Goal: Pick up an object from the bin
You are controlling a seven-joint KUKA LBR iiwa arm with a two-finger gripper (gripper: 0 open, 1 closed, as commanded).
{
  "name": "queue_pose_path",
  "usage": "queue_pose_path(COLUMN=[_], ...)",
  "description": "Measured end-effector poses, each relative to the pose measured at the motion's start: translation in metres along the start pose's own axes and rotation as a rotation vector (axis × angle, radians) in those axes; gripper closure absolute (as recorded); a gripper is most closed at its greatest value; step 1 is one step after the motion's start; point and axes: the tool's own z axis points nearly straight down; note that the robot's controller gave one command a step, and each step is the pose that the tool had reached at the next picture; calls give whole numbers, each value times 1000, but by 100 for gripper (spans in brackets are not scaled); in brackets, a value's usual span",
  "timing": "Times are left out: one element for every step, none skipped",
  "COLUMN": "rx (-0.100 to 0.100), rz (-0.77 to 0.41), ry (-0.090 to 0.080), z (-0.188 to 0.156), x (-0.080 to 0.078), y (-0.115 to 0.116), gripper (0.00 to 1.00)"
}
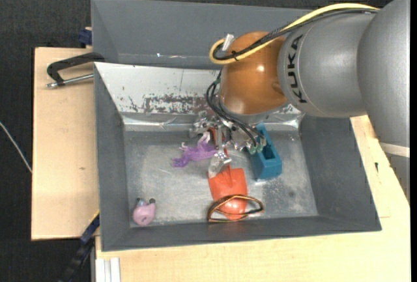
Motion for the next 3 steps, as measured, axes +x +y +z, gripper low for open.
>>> queue_pose_path(rx=[1, -1, -1], rz=[114, 7, 7], ry=[6, 7, 7], z=[18, 15, 15], x=[-11, -15, -15], y=[7, 4, 4], gripper=[0, 100, 100])
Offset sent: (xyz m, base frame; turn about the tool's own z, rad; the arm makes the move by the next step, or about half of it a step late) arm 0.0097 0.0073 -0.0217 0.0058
